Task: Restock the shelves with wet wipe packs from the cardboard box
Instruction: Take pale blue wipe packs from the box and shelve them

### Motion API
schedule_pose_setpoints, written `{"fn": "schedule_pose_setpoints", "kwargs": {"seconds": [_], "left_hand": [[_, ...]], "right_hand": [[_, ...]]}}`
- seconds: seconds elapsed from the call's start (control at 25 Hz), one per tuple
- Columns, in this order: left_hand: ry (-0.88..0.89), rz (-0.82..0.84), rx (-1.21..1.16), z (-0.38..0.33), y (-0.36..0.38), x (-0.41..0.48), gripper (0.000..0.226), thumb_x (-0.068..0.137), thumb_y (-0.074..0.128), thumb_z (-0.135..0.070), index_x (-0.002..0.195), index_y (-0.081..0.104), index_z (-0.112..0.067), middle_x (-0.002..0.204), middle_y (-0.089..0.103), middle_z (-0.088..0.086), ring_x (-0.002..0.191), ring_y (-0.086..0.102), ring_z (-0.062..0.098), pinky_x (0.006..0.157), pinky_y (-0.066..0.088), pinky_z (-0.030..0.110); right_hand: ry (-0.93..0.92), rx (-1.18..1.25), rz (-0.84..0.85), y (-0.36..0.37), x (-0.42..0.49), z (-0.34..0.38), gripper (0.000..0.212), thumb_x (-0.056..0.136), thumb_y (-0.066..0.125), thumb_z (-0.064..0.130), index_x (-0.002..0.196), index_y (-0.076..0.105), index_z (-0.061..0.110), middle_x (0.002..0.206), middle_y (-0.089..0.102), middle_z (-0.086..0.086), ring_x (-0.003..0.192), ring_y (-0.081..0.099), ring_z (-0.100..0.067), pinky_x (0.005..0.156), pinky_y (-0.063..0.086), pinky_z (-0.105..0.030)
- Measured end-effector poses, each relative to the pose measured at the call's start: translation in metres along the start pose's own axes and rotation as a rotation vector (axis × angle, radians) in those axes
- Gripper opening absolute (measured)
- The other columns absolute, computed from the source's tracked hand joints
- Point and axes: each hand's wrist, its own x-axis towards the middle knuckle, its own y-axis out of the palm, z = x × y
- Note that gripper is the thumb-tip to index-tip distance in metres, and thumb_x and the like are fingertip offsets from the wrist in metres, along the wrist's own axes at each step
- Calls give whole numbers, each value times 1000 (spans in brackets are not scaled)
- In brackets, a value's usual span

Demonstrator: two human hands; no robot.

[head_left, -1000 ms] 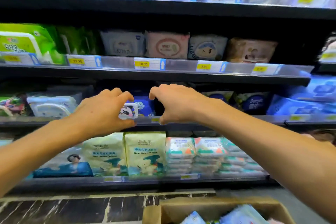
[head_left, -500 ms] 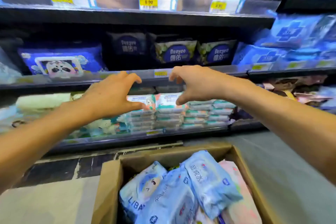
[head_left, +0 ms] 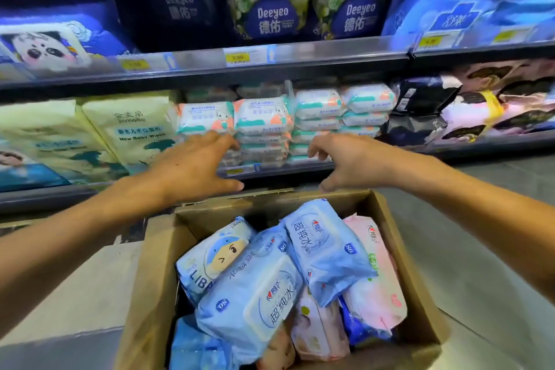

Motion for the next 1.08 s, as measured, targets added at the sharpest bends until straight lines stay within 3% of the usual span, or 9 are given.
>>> {"fn": "schedule_pose_setpoints", "kwargs": {"seconds": [0.24,0.36,0.52,0.64,0.72,0.8,0.92,1.0,1.08], "left_hand": [[-13,202,-36,-18,64,-9,71,80,63,-68,139,36,-39,138,42,-10,129,42,18,96,45,43],[3,282,-39,-21,80,-15,70,80,60,-70,139,38,-39,134,44,-9,126,44,18,95,44,39],[-11,381,-105,-20,100,-25,92,59,33,-99,128,46,-40,132,50,-11,125,49,17,102,42,38],[-32,416,-189,-28,117,-38,87,61,20,-96,122,48,-40,131,54,-12,120,54,16,96,43,34],[-49,443,-226,-34,126,-45,81,65,27,-96,122,44,-42,131,55,-13,117,55,15,90,40,32],[-77,461,-257,-35,128,-46,78,67,38,-94,126,40,-42,130,56,-11,112,53,14,85,36,30],[-126,526,-321,-33,128,-49,105,58,47,-97,143,30,-37,140,51,-7,123,50,16,96,39,31],[-162,564,-349,-35,130,-52,116,55,52,-96,148,29,-31,145,46,-7,132,46,16,104,39,31],[-200,557,-374,-37,132,-52,108,53,58,-94,136,44,-28,134,53,-8,122,52,13,100,44,31]], "right_hand": [[43,55,111,64,-8,-25,61,76,82,37,129,53,26,122,60,2,107,57,-21,89,48,-36],[78,92,127,77,-11,-34,52,75,81,37,118,53,30,115,59,4,104,58,-22,85,47,-35],[139,131,107,93,-14,-43,51,74,80,49,117,59,31,111,67,7,104,65,-21,93,52,-39],[149,178,67,103,-22,-43,48,82,75,52,120,60,26,111,67,5,104,63,-19,95,45,-35],[182,249,64,109,-27,-43,49,87,71,54,124,55,26,115,64,7,102,60,-15,89,43,-32],[258,346,100,115,-31,-44,53,87,67,60,124,51,26,116,66,6,95,62,-14,80,50,-30],[434,466,211,119,-37,-45,68,79,57,79,118,52,24,110,66,-3,87,71,-22,65,64,-41],[484,525,283,117,-37,-41,74,77,54,83,119,52,22,110,65,-4,89,72,-25,66,65,-43],[459,474,305,117,-34,-36,77,77,51,85,116,57,18,111,66,-1,98,69,-22,81,61,-40]]}}
